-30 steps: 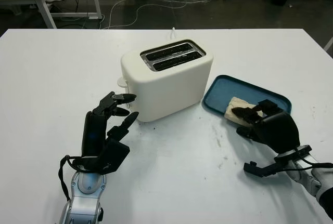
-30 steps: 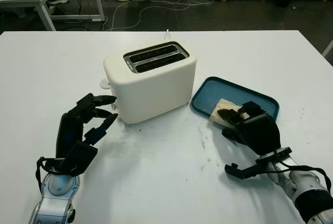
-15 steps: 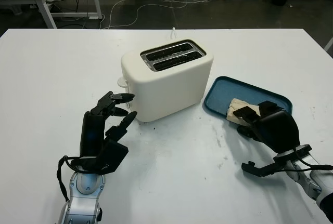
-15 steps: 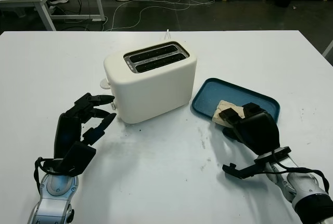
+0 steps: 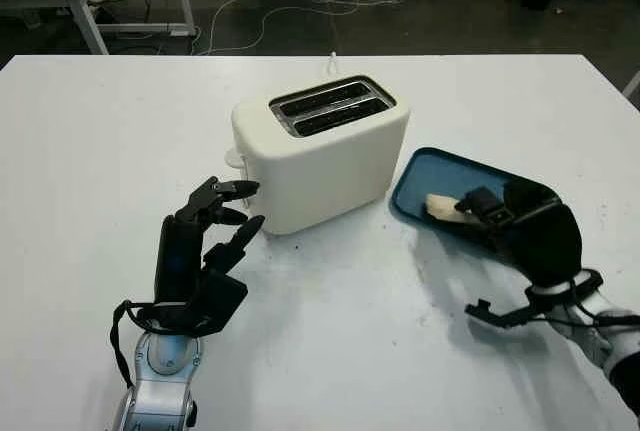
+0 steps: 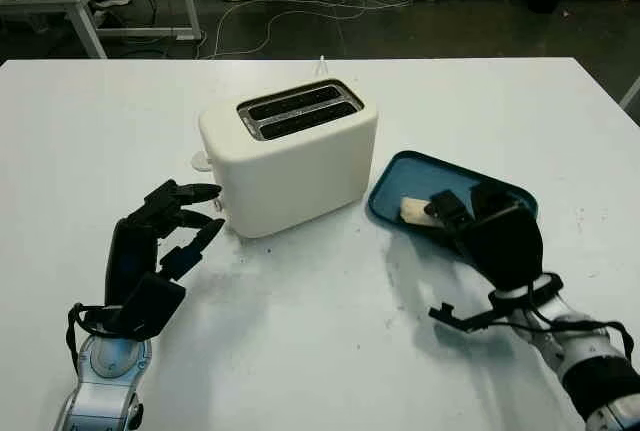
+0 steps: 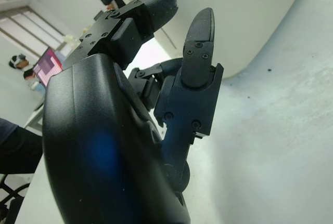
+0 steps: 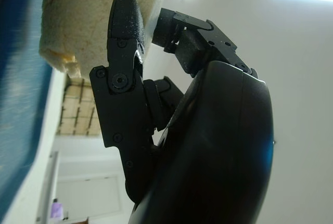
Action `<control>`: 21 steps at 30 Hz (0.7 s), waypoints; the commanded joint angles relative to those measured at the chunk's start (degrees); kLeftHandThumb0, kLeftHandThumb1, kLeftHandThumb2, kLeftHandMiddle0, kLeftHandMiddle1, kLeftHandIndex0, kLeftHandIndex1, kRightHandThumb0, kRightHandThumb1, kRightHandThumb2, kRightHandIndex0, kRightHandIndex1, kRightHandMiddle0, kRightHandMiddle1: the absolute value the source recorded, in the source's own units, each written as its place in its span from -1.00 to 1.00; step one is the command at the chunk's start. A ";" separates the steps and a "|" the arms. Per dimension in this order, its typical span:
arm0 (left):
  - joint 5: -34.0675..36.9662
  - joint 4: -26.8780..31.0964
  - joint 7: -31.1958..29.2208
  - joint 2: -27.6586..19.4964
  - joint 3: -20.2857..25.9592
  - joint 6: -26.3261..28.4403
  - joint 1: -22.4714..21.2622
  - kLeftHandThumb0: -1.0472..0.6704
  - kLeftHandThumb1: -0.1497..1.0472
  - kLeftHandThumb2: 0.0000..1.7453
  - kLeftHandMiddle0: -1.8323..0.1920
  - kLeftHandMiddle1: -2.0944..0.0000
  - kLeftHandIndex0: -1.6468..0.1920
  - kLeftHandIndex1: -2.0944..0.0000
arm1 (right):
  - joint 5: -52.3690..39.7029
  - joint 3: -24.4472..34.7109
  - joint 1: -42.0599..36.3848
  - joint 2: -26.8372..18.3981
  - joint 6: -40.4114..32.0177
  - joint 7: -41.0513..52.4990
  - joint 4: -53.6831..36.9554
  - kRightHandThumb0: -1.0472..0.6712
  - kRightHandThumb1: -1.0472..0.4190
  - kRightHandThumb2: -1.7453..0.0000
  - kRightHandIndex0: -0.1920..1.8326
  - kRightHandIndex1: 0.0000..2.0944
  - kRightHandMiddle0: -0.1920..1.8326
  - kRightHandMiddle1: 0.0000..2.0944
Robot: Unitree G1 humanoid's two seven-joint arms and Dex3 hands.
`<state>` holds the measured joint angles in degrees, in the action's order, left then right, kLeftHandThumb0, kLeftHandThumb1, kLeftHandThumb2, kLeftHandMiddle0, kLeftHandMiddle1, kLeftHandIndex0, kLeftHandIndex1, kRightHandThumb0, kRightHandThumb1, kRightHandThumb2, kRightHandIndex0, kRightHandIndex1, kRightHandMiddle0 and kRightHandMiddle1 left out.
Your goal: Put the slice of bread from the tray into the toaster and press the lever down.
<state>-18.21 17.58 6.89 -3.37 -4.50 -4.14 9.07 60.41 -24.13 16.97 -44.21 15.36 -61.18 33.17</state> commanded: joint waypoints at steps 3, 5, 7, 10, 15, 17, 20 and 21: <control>-0.03 0.02 -0.16 -0.02 -0.30 -0.21 0.69 -0.19 0.79 -0.82 0.28 -0.11 0.16 0.33 | 0.07 1.54 2.14 -2.36 1.34 -0.29 -2.05 -0.34 -0.83 0.58 0.08 0.67 -0.20 0.67; 0.15 -0.10 -0.22 -0.01 -0.27 -0.36 0.69 -0.19 0.79 -0.82 0.28 -0.12 0.16 0.33 | -0.45 2.13 2.57 -2.84 1.80 0.54 -2.61 -0.33 -0.83 0.61 0.08 0.67 -0.19 0.67; 0.01 -0.35 -0.05 -0.05 -0.28 -0.72 0.65 -0.19 0.79 -0.81 0.28 -0.12 0.16 0.33 | -0.76 2.77 2.90 -3.18 2.02 1.22 -3.17 -0.33 -0.83 0.62 0.08 0.67 -0.17 0.67; -0.21 -0.35 0.07 0.02 -0.33 -0.53 0.62 -0.20 0.79 -0.81 0.28 -0.12 0.15 0.34 | -1.82 4.12 3.40 -4.17 3.38 3.29 -4.06 -0.31 -0.83 0.66 0.08 0.67 -0.17 0.67; 0.04 -0.17 -0.17 0.17 -0.40 -0.16 0.57 -0.19 0.79 -0.82 0.30 -0.13 0.16 0.33 | -9.30 8.45 5.77 -6.17 10.40 11.69 -4.15 -0.31 -0.83 0.67 0.04 0.67 -0.19 0.67; -0.33 -0.13 -0.05 0.07 -0.48 -0.20 0.57 -0.19 0.79 -0.82 0.30 -0.14 0.16 0.33 | -12.46 10.18 7.69 -6.82 13.03 15.87 -3.14 -0.32 -0.83 0.66 0.02 0.67 -0.21 0.67; -0.59 -0.02 0.06 0.08 -0.62 -0.01 0.56 -0.17 0.79 -0.82 0.30 -0.14 0.16 0.33 | -24.83 13.12 11.97 -6.39 23.12 27.10 1.79 -0.29 -0.83 0.67 0.04 0.67 -0.19 0.67; -0.67 -0.02 0.13 0.10 -0.66 0.03 0.57 -0.17 0.79 -0.82 0.30 -0.13 0.17 0.33 | -30.98 14.09 14.03 -5.92 26.42 33.40 4.17 -0.29 -0.83 0.67 0.04 0.67 -0.20 0.66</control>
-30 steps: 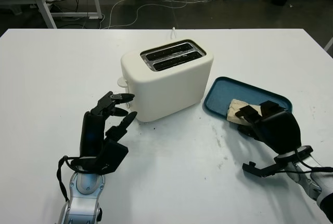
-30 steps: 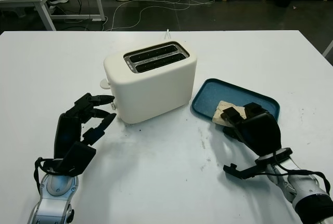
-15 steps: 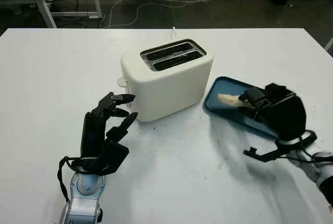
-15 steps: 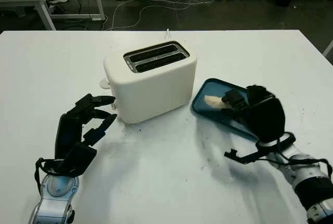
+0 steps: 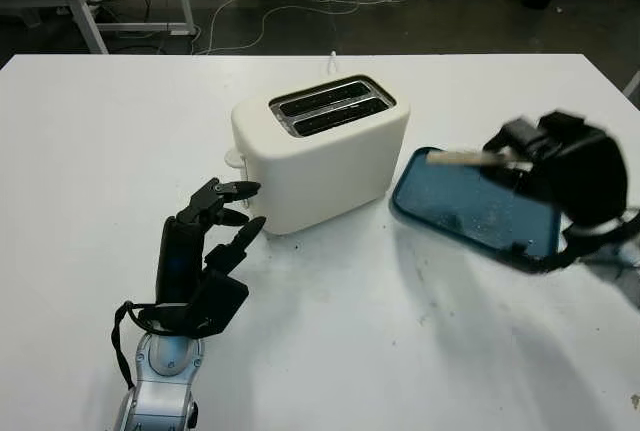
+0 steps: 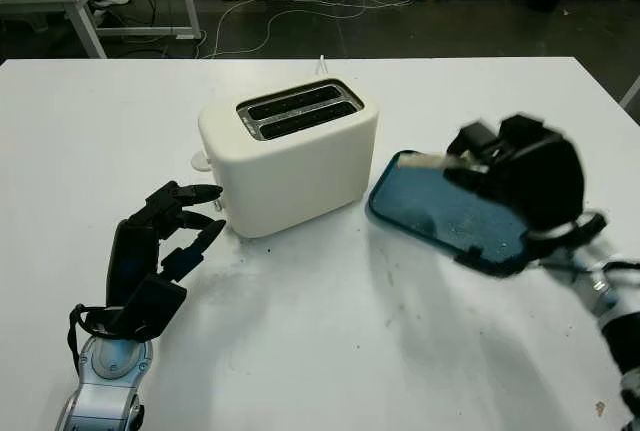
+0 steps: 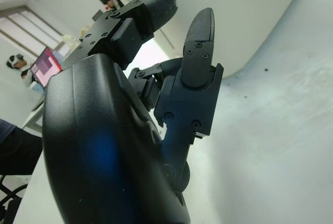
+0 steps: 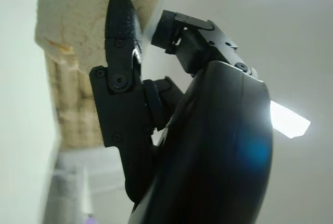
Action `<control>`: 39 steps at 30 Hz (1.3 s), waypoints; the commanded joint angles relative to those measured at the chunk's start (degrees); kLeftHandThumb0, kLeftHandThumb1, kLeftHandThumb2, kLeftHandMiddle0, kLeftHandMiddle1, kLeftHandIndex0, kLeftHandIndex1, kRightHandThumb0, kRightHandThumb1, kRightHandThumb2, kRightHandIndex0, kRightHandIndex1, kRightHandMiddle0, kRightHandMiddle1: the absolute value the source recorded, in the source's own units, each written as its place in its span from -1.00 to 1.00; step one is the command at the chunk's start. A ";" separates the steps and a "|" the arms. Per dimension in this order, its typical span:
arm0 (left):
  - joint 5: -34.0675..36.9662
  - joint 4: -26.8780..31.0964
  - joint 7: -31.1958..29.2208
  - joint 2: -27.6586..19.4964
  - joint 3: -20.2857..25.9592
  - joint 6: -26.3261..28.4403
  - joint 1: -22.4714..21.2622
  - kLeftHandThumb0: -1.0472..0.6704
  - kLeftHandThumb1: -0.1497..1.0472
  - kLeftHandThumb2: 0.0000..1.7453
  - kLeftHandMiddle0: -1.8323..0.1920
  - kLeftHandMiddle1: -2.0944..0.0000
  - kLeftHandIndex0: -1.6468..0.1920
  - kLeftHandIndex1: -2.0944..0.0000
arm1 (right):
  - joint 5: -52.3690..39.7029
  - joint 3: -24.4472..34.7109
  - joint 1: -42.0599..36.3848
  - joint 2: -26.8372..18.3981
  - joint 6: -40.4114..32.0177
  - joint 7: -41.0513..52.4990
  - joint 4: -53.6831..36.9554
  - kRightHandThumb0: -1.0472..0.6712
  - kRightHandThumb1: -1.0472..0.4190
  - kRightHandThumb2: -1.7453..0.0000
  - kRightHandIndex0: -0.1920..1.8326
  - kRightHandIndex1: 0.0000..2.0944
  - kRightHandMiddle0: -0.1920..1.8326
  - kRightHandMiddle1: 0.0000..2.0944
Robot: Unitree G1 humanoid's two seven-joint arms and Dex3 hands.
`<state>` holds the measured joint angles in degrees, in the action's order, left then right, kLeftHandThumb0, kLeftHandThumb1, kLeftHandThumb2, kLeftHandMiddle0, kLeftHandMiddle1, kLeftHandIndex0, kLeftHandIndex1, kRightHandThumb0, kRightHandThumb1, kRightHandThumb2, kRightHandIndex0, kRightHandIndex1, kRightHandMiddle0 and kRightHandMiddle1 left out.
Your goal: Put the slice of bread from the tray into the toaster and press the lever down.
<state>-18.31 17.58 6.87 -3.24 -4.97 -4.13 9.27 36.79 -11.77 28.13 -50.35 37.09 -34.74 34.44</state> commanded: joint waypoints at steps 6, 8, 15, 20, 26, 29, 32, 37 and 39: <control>-0.66 -0.13 0.44 0.10 -0.25 -0.16 0.43 -0.18 0.79 -0.82 0.29 -0.13 0.17 0.33 | -32.83 7.09 16.69 5.51 6.88 39.69 14.27 -0.33 -0.83 0.73 0.03 0.67 -0.16 0.67; -0.87 -0.06 0.41 -0.03 -0.22 -0.01 0.36 -0.18 0.79 -0.81 0.29 -0.12 0.17 0.33 | -36.65 8.57 21.24 7.33 6.55 46.85 17.10 -0.33 -0.83 0.74 0.05 0.67 -0.14 0.67; -0.01 -0.21 0.09 0.29 -0.19 0.19 0.00 -0.18 0.79 -0.82 0.29 -0.13 0.16 0.33 | -39.32 10.67 33.59 14.09 4.90 61.63 24.11 -0.35 -0.83 0.82 0.08 0.67 -0.11 0.66; -0.13 -0.57 0.32 0.41 -0.29 -0.10 -0.05 -0.17 0.79 -0.82 0.29 -0.14 0.16 0.32 | -38.02 9.61 40.19 18.64 0.52 69.17 26.83 -0.36 -0.83 0.81 0.14 0.67 -0.04 0.67; -0.73 -0.53 0.64 0.35 -0.37 -0.01 0.00 -0.18 0.79 -0.81 0.29 -0.14 0.17 0.32 | -34.55 7.15 45.48 22.96 -5.20 72.73 27.79 -0.33 -0.83 0.81 0.23 0.67 0.05 0.67; -0.89 -0.41 0.64 0.32 -0.48 0.07 0.06 -0.19 0.79 -0.81 0.29 -0.13 0.17 0.32 | -32.82 5.87 47.11 24.28 -8.97 73.65 27.22 -0.29 -0.83 0.79 0.26 0.67 0.09 0.67; -1.30 0.02 0.67 0.37 -0.67 0.53 0.03 -0.19 0.79 -0.81 0.28 -0.13 0.17 0.32 | -28.92 3.45 48.22 24.52 -10.72 73.00 25.88 -0.33 -0.83 0.80 0.33 0.67 0.16 0.67; -0.61 -0.15 0.46 0.32 -0.45 0.16 -0.22 -0.17 0.79 -0.82 0.28 -0.13 0.16 0.32 | -25.20 1.17 48.74 24.64 -12.21 73.72 23.54 -0.33 -0.83 0.83 0.35 0.67 0.18 0.67; -0.06 -0.23 0.28 0.36 -0.39 -0.05 -0.24 -0.17 0.79 -0.82 0.29 -0.14 0.17 0.32 | -24.43 0.52 48.63 24.63 -12.10 74.08 23.30 -0.34 -0.83 0.82 0.35 0.67 0.17 0.67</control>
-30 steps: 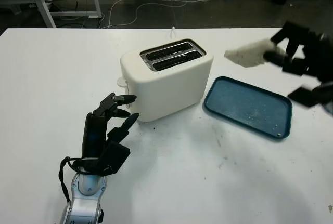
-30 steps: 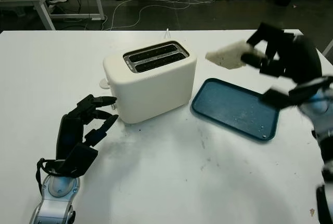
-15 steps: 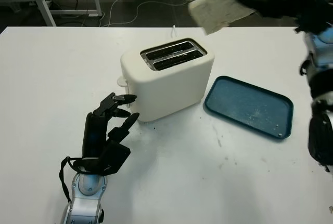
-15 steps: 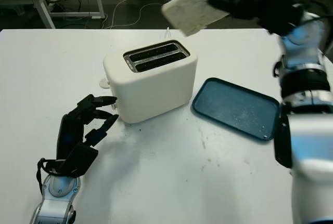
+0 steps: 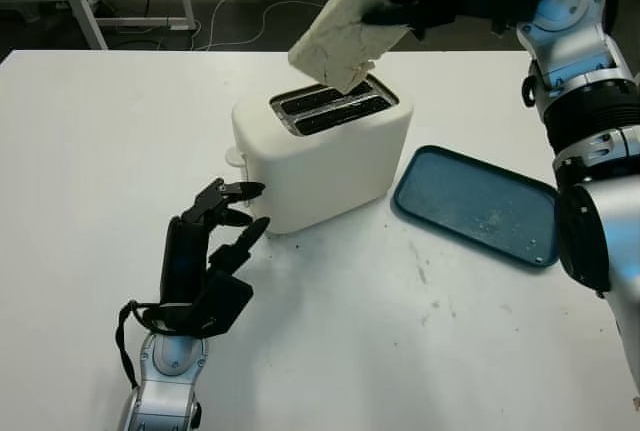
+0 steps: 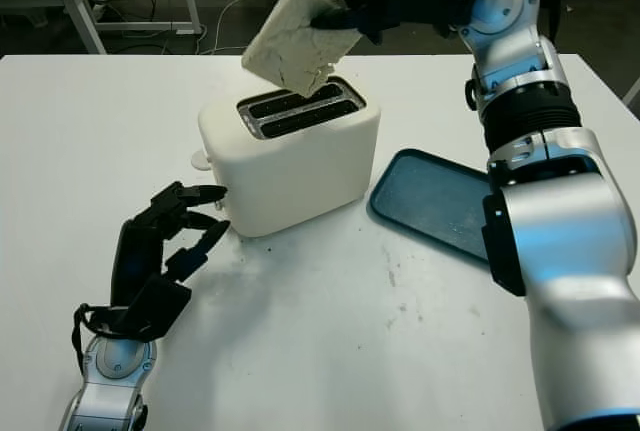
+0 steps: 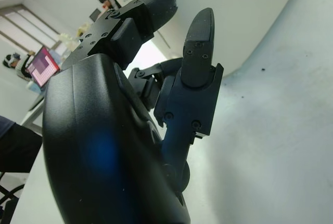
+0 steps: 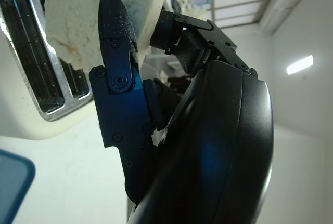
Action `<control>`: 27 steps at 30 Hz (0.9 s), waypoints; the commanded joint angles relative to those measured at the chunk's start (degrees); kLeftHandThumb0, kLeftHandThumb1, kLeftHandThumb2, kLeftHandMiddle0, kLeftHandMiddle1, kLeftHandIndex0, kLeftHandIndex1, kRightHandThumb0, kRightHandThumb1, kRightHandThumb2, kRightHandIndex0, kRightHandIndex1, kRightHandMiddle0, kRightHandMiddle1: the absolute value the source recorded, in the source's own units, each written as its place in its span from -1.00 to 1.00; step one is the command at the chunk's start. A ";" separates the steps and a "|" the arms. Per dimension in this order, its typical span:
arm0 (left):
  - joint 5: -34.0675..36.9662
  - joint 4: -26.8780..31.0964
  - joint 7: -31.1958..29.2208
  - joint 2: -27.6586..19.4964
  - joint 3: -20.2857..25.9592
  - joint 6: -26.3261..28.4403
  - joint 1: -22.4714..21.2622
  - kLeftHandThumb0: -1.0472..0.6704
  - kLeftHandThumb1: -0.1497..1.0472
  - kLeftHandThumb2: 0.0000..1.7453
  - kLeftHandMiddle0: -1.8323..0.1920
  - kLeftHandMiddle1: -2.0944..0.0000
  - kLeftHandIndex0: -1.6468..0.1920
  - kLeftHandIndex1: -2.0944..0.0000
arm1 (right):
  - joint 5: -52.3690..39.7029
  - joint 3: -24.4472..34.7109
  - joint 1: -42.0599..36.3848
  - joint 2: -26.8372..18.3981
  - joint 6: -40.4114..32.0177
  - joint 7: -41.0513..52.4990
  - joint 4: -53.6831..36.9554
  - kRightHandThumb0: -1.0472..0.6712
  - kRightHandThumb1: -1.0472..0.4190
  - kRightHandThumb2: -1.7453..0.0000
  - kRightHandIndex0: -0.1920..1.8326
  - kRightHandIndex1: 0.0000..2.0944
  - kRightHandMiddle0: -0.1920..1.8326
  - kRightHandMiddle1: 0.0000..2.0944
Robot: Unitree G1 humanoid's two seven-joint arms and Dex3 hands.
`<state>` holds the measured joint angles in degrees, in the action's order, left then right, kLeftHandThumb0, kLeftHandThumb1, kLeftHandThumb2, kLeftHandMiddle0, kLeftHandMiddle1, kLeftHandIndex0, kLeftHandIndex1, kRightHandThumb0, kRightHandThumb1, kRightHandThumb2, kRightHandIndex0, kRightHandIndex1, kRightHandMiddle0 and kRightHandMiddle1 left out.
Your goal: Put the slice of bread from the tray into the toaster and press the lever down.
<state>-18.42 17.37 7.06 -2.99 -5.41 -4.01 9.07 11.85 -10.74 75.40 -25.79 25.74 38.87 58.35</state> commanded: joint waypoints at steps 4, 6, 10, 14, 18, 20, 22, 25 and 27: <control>-0.09 0.12 0.12 0.13 -0.03 0.04 -0.01 -0.18 0.79 -0.82 0.30 -0.16 0.17 0.31 | 5.67 -3.43 1.31 -0.36 -0.05 -2.68 -1.49 -0.38 -0.83 0.79 0.33 0.67 0.15 0.67; -0.54 0.15 0.20 -0.01 -0.09 0.15 -0.04 -0.19 0.79 -0.82 0.30 -0.16 0.17 0.31 | 8.24 -4.74 1.23 -0.44 0.37 -4.69 -1.27 -0.41 -0.83 0.79 0.33 0.67 0.14 0.67; -0.54 0.06 0.20 0.00 -0.12 -0.04 -0.08 -0.18 0.79 -0.82 0.30 -0.15 0.17 0.31 | 10.64 -6.00 1.09 -0.49 1.01 -5.91 0.46 -0.39 -0.83 0.76 0.31 0.67 0.10 0.67; -0.14 0.15 0.03 0.15 -0.06 0.25 -0.07 -0.18 0.79 -0.82 0.30 -0.16 0.17 0.31 | 10.32 -5.96 0.78 -0.36 0.70 -5.70 2.03 -0.34 -0.83 0.76 0.30 0.67 0.10 0.67; -0.36 0.19 0.11 0.12 -0.03 0.39 -0.04 -0.19 0.79 -0.82 0.30 -0.15 0.18 0.30 | 10.81 -6.26 0.78 -0.64 1.00 -6.35 2.83 -0.32 -0.83 0.78 0.28 0.67 0.06 0.67; -0.19 0.05 0.07 0.08 -0.03 0.07 -0.05 -0.17 0.79 -0.82 0.30 -0.15 0.18 0.30 | 11.78 -6.88 0.88 -0.88 1.23 -7.41 2.96 -0.33 -0.83 0.79 0.29 0.67 0.07 0.67; -0.42 0.21 0.13 0.13 -0.13 0.26 0.01 -0.18 0.79 -0.82 0.30 -0.15 0.18 0.30 | 12.43 -7.18 0.94 -0.97 1.25 -8.02 3.02 -0.35 -0.83 0.79 0.29 0.67 0.07 0.67; -0.30 0.27 0.16 0.25 -0.15 0.26 0.05 -0.18 0.79 -0.82 0.30 -0.15 0.18 0.30 | 12.75 -7.23 1.23 -1.01 0.98 -7.72 2.92 -0.34 -0.83 0.80 0.30 0.67 0.08 0.67; -0.29 0.23 0.12 0.19 -0.14 0.19 0.07 -0.18 0.79 -0.82 0.30 -0.15 0.18 0.30 | 13.16 -7.51 1.48 -1.16 1.17 -7.61 2.86 -0.35 -0.83 0.78 0.30 0.67 0.09 0.67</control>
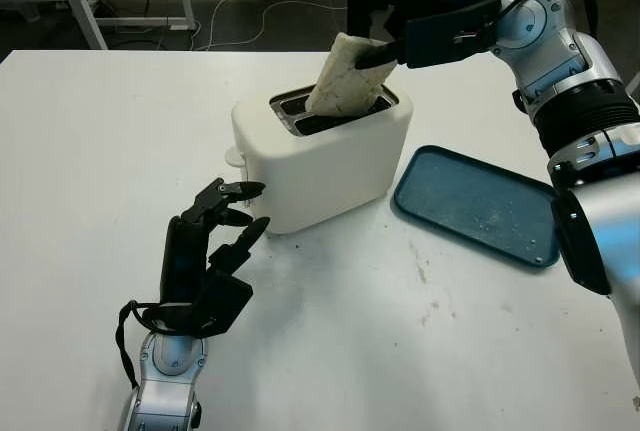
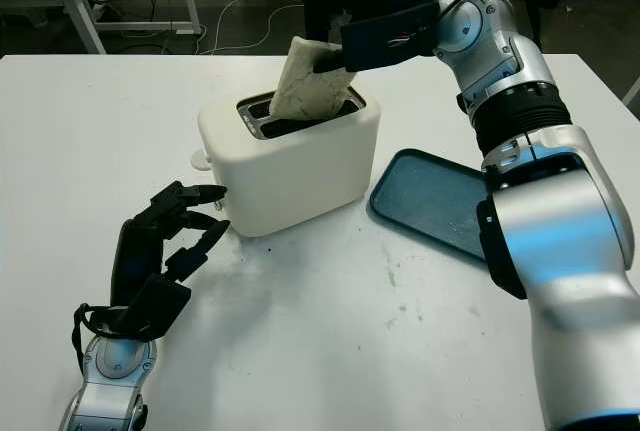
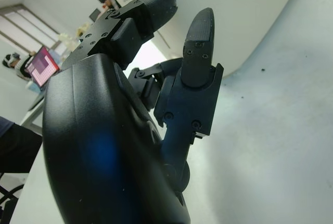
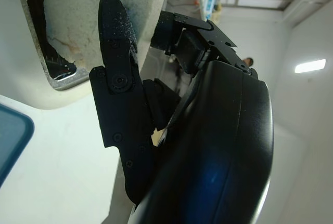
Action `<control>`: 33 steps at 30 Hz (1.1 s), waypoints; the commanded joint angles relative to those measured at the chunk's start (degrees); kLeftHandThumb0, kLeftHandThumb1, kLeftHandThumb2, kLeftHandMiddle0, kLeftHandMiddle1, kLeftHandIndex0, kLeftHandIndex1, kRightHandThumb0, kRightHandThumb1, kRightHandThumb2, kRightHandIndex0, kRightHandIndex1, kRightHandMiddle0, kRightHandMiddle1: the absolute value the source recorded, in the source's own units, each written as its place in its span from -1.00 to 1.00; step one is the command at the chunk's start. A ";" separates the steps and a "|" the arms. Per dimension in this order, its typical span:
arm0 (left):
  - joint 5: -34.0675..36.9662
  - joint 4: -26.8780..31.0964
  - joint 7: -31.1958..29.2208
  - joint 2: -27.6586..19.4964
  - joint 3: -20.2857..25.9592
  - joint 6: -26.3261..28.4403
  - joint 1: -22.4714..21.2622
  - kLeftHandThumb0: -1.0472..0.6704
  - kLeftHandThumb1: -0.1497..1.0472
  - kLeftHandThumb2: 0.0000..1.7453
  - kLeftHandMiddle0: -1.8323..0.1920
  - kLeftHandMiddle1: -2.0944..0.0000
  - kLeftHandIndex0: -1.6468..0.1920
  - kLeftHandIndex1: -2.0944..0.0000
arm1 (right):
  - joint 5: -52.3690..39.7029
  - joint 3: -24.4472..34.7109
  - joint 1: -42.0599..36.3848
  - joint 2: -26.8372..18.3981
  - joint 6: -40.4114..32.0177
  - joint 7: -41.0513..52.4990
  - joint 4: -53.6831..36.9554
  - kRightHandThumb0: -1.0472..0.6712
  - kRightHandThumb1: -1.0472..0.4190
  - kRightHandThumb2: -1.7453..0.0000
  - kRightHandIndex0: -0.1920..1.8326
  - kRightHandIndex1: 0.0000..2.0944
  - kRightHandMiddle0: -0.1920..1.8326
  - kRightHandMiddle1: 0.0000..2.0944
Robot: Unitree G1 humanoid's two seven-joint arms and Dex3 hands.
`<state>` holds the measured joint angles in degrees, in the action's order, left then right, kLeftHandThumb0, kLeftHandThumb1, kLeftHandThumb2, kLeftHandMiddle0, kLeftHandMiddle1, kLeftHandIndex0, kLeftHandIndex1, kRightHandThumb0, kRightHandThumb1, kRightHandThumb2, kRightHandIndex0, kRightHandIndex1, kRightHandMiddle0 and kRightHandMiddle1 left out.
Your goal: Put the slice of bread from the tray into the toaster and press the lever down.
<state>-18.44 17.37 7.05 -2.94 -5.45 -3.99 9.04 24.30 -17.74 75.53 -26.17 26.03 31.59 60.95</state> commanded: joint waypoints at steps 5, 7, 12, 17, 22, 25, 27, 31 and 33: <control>-0.19 0.36 0.05 0.20 -0.13 0.35 0.18 -0.17 0.79 -0.81 0.31 -0.14 0.19 0.30 | 2.60 -1.48 1.36 -0.95 0.94 -1.46 -0.01 -0.36 -0.83 0.77 0.29 0.67 0.09 0.67; -0.30 0.18 0.17 0.10 -0.12 -0.01 0.14 -0.17 0.79 -0.81 0.30 -0.15 0.19 0.30 | 4.70 -2.86 1.09 -1.23 1.56 -3.25 -0.31 -0.37 -0.83 0.77 0.30 0.67 0.09 0.67; -0.47 0.50 0.12 0.24 -0.17 0.76 0.23 -0.18 0.79 -0.81 0.31 -0.14 0.19 0.30 | 8.38 -5.94 0.53 -1.66 4.09 -4.76 -0.64 -0.36 -0.83 0.76 0.30 0.67 0.06 0.67; -0.36 0.63 0.05 0.33 -0.23 0.69 0.24 -0.19 0.79 -0.81 0.30 -0.15 0.19 0.29 | 9.13 -7.86 -0.51 -1.78 4.58 -1.28 -2.54 -0.73 -0.82 0.96 -0.08 0.33 -0.07 0.21; -0.19 0.59 0.03 0.55 -0.21 0.59 0.36 -0.16 0.79 -0.82 0.31 -0.16 0.19 0.29 | 7.53 -8.08 -1.28 -2.30 6.64 3.90 -4.14 -0.79 -0.83 0.99 -0.60 -0.01 -0.13 -0.88; -0.49 0.64 0.10 0.55 -0.27 0.75 0.40 -0.16 0.79 -0.82 0.31 -0.15 0.19 0.29 | 8.40 -8.23 -1.80 -2.75 7.40 2.90 -5.51 -0.74 -0.83 0.95 -0.66 -0.17 -0.20 -0.99; -0.65 0.62 0.14 0.48 -0.29 0.70 0.39 -0.16 0.79 -0.81 0.31 -0.15 0.19 0.29 | 8.48 -8.08 -1.89 -2.95 7.59 2.36 -5.97 -0.73 -0.83 0.94 -0.68 -0.19 -0.21 -1.00; -0.69 0.39 0.16 0.33 -0.31 0.26 0.32 -0.16 0.79 -0.81 0.31 -0.15 0.19 0.28 | 7.80 -7.43 -1.73 -3.10 6.90 2.36 -6.48 -0.71 -0.83 0.94 -0.72 -0.25 -0.24 -1.00; -0.53 0.40 0.06 0.36 -0.27 0.45 0.34 -0.18 0.79 -0.80 0.30 -0.16 0.19 0.28 | 7.46 -6.97 -1.72 -3.27 6.93 2.21 -6.58 -0.68 -0.83 0.95 -0.71 -0.27 -0.25 -1.00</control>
<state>-18.46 17.39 7.04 -2.48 -5.52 -3.61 9.07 32.48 -25.40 74.08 -28.73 32.83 34.56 55.38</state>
